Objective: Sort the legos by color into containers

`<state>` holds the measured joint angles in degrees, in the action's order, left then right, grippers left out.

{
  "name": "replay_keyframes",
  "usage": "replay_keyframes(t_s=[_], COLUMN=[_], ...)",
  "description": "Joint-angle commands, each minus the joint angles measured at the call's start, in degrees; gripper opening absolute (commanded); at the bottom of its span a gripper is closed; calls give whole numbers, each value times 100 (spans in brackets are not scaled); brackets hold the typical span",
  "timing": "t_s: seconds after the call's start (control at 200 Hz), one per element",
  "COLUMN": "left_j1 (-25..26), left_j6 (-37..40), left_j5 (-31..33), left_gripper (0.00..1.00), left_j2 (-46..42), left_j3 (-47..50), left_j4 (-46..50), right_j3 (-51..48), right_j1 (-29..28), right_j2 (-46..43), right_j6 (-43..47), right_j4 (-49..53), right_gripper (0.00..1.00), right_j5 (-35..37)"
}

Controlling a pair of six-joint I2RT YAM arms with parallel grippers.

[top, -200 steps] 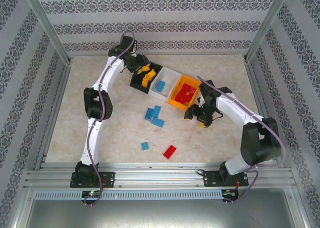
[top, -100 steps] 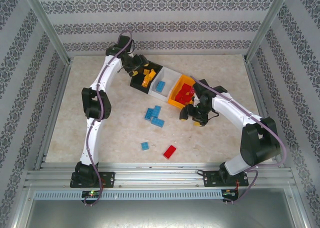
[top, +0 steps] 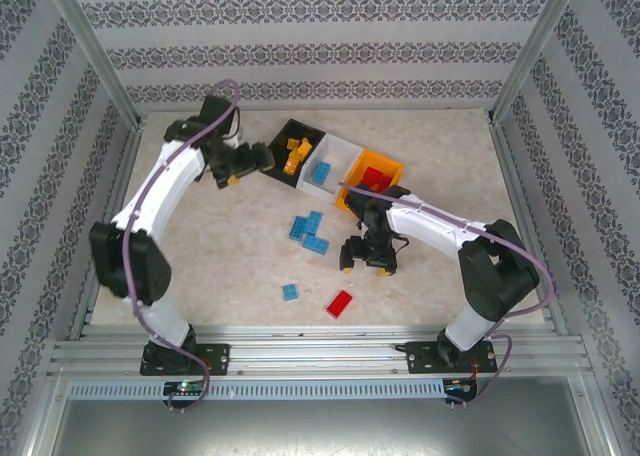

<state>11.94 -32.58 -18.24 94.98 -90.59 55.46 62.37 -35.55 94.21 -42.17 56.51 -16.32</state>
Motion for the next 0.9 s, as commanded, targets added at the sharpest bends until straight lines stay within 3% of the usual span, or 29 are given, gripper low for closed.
replay_keyframes(t_s=[0.0, 0.18, 0.34, 0.719, 0.894], left_j1=[5, 16, 5, -5, -5], left_j6=[147, 126, 596, 1064, 1104], left_j5=[32, -300, -371, -482, -576], left_gripper=[88, 89, 93, 98, 99], left_j2=[-480, -1248, -1713, -2248, -2362], left_j3=[968, 2190, 2784, 3387, 3428], left_j4=[-292, -543, -500, -270, -169], right_j3=[-136, -720, -840, -514, -323], right_j1=[-186, -753, -1421, -2033, -2168], right_j2=[-376, -876, -873, 59, 519], right_j6=[-1315, -2920, -3819, -4405, -4376], right_j4=[-39, -512, -619, -1033, -1131], right_gripper=[79, 82, 83, 77, 66], right_j5=[23, 173, 636, 858, 788])
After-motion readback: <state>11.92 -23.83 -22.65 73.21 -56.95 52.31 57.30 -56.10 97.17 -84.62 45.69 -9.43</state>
